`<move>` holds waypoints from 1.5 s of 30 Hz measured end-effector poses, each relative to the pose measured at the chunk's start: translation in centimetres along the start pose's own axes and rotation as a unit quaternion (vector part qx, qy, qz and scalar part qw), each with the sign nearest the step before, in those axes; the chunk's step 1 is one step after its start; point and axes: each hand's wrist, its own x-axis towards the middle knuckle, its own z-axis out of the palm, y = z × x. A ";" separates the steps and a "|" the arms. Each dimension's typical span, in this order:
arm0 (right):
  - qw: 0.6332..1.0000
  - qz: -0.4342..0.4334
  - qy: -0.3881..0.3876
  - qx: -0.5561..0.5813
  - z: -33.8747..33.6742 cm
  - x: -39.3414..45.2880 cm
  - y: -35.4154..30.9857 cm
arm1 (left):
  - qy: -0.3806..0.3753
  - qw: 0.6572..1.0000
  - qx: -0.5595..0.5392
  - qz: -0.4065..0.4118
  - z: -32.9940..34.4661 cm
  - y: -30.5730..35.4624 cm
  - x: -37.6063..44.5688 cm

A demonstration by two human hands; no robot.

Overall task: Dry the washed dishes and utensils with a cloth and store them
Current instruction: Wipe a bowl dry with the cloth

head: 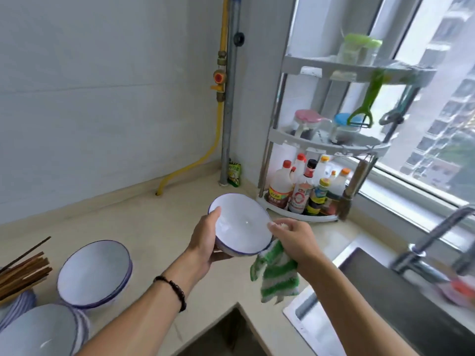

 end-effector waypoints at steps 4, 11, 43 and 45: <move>0.994 0.053 0.071 0.056 -9.6 1.8 3.9 | 0.021 0.996 0.085 0.022 8.4 -3.0 0.7; 0.982 0.085 0.076 0.148 -20.7 1.1 11.1 | 0.010 0.920 0.378 0.105 20.7 -7.8 1.5; 0.974 0.037 0.100 0.199 -23.2 0.8 15.3 | -0.051 0.845 0.526 0.083 26.9 -8.8 1.2; 0.984 -0.010 0.019 0.179 -22.1 0.7 14.2 | -0.053 0.871 0.483 0.065 27.0 -9.0 1.0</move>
